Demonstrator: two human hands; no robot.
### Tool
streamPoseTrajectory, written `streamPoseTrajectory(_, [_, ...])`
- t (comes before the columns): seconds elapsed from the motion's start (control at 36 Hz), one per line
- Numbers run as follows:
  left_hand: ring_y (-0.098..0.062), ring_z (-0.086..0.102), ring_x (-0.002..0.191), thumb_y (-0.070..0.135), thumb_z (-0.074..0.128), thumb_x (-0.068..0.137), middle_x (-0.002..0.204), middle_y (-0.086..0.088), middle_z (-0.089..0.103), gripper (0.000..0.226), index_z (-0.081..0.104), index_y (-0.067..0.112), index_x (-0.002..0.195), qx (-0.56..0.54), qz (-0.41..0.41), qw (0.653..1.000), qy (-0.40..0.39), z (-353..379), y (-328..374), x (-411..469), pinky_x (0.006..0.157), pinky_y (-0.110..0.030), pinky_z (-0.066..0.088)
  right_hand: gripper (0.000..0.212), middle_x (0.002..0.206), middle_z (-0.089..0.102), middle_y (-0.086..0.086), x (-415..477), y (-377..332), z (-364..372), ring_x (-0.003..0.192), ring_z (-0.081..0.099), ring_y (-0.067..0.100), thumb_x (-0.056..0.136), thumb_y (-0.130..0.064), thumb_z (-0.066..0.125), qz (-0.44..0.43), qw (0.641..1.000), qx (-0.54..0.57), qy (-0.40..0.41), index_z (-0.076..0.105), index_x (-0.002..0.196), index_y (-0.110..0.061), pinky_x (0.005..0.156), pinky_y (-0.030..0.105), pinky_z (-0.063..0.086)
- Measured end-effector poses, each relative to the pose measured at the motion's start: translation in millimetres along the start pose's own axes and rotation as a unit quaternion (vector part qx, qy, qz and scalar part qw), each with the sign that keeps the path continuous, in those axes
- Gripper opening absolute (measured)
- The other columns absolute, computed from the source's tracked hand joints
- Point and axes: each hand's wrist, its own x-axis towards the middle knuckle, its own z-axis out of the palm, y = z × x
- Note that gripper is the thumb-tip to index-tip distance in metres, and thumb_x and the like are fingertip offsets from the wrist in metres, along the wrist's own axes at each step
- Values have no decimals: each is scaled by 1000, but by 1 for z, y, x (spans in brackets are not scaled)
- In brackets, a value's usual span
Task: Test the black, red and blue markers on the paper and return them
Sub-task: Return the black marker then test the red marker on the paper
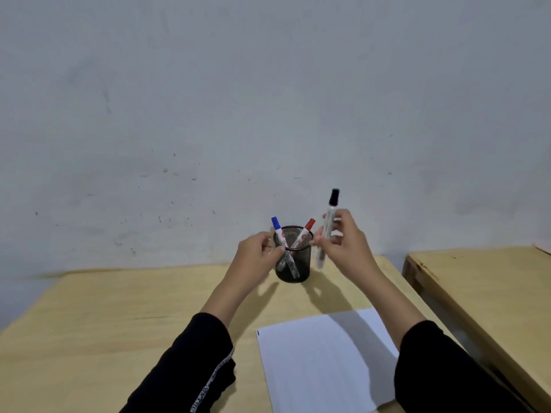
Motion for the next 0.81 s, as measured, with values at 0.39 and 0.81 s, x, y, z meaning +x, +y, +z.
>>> streamPoseTrajectory(0.39, [12,55,103,16,82,66,116,17,57,74,42,25,128,-130,-8,991,-29,37,-4,6,75,-3,44,10,91,62,9,35,-11,18,84,64,21,95,-10,42,30,997,27,60,35,101,-13,71,21,49])
streamPoseTrajectory(0.81, [-12,58,114,46,79,58,122,5,60,77,47,24,125,-113,-24,993,-24,50,-37,22,100,-42,48,14,87,56,6,47,12,20,78,50,20,82,-13,62,61,988,-128,58,50,88,-9,55,15,34])
